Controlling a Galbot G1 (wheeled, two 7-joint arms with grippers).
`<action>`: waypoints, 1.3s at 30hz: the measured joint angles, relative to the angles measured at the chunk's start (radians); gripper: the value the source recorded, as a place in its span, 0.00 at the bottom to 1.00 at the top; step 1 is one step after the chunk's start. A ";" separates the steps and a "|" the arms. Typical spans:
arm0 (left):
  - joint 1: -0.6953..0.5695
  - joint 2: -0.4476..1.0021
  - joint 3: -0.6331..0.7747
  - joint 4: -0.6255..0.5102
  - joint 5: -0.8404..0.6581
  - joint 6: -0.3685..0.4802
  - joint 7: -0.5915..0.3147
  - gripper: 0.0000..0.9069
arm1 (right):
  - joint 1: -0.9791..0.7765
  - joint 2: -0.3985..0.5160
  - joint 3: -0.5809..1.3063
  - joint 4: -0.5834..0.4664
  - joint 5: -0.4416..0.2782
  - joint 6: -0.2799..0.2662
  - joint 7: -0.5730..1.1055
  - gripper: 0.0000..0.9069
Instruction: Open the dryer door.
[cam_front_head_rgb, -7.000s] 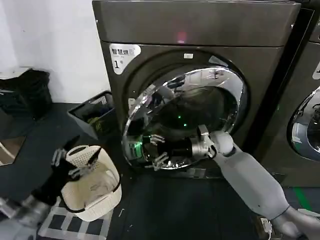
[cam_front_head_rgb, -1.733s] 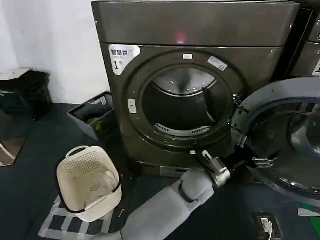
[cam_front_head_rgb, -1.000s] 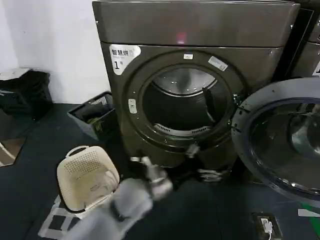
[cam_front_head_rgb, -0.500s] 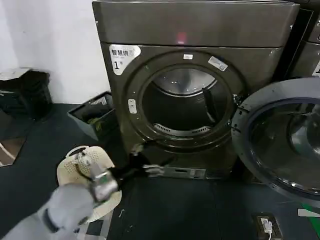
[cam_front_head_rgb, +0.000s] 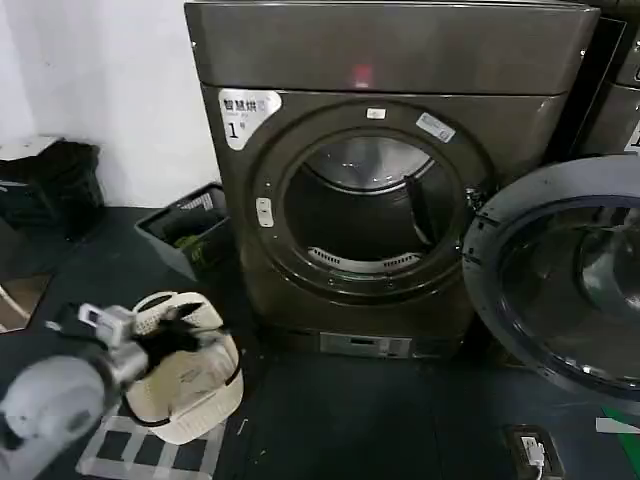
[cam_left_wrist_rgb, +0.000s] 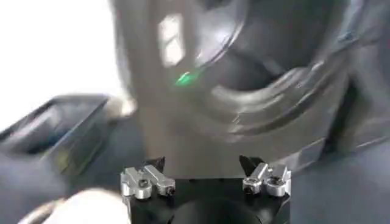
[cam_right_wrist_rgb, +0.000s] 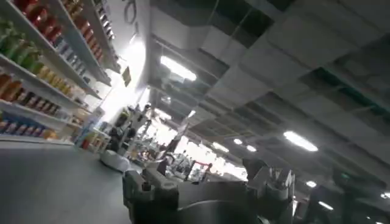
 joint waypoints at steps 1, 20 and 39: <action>0.009 0.017 -0.023 0.015 -0.027 0.013 -0.016 1.00 | 0.001 -0.001 -0.004 0.000 0.000 0.000 -0.001 1.00; -0.020 0.297 -0.064 0.268 -0.614 0.014 -0.261 1.00 | 0.025 0.005 -0.074 -0.002 -0.004 0.015 -0.011 1.00; 0.164 0.556 -0.078 0.258 -1.097 0.013 -0.457 1.00 | 0.043 0.025 -0.132 -0.009 -0.025 0.053 -0.014 1.00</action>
